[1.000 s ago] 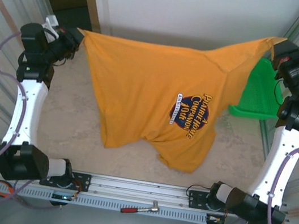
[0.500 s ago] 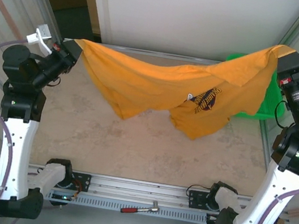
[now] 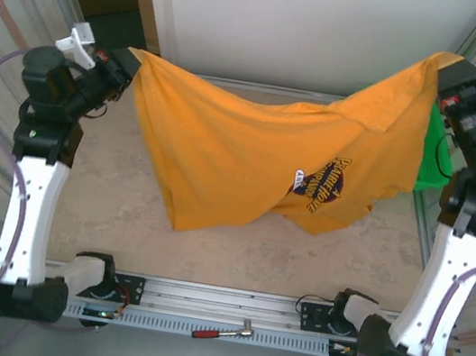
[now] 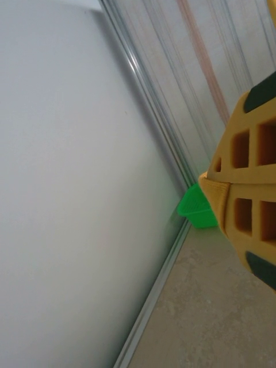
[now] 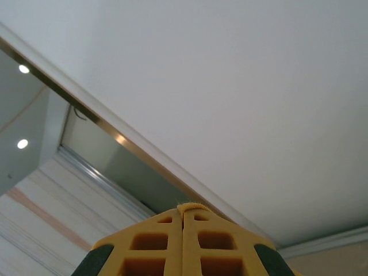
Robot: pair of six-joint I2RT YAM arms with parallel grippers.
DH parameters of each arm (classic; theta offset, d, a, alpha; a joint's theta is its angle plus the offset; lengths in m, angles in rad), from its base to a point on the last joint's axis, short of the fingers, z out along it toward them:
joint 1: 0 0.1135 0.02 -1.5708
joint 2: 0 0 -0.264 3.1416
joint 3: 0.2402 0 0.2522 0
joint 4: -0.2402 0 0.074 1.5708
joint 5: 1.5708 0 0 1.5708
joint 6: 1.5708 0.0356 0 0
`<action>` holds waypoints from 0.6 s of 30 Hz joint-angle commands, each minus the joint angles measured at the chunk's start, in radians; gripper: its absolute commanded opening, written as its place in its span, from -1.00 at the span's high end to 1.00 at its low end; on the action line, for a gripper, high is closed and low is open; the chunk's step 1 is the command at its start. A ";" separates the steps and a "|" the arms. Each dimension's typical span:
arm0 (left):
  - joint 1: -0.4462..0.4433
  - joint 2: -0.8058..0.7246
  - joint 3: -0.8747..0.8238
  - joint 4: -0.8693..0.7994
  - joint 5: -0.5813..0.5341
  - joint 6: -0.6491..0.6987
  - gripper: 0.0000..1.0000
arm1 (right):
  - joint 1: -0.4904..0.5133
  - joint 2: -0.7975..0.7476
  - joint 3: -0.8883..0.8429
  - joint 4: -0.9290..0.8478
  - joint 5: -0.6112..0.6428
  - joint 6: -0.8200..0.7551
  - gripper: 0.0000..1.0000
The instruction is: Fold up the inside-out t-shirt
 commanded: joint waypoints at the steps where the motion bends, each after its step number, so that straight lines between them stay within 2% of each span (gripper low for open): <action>1: 0.003 0.151 -0.036 0.091 -0.004 0.072 1.00 | 0.080 0.128 -0.080 -0.009 0.071 -0.124 1.00; 6: 0.004 0.394 -0.034 0.139 -0.015 0.167 0.99 | 0.194 0.307 -0.223 0.045 0.148 -0.209 1.00; 10: 0.005 0.580 0.003 0.155 0.006 0.223 0.99 | 0.263 0.465 -0.257 0.059 0.208 -0.271 1.00; 15: 0.002 0.764 0.083 0.170 -0.004 0.290 0.99 | 0.317 0.659 -0.187 0.064 0.246 -0.306 1.00; 18: 0.003 0.854 0.188 0.140 -0.031 0.331 0.91 | 0.335 0.775 -0.061 0.016 0.270 -0.332 1.00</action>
